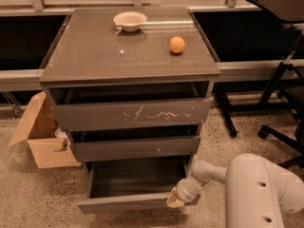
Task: Close bottom drawer
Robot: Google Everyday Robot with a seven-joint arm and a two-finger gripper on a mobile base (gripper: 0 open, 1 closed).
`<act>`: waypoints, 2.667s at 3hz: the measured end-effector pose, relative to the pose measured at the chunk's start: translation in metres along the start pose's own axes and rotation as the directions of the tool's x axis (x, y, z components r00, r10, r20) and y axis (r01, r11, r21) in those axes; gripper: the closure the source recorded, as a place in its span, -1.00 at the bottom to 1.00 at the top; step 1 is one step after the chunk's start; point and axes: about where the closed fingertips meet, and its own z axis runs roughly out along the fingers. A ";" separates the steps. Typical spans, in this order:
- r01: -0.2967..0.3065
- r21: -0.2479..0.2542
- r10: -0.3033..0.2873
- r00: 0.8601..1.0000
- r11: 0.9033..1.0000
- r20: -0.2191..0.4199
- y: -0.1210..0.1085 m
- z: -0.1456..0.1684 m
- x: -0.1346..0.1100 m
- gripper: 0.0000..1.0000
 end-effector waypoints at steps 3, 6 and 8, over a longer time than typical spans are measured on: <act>-0.009 0.032 0.010 1.000 0.999 -0.010 -0.057 -0.012 0.017 -1.00; 0.010 0.038 -0.011 1.000 0.999 0.024 -0.080 -0.022 0.020 -1.00; 0.109 -0.099 -0.095 0.986 0.989 0.139 0.003 -0.027 0.011 -1.00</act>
Offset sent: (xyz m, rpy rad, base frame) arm 0.0592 -0.0283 -0.0041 -0.0231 -0.0519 -0.0490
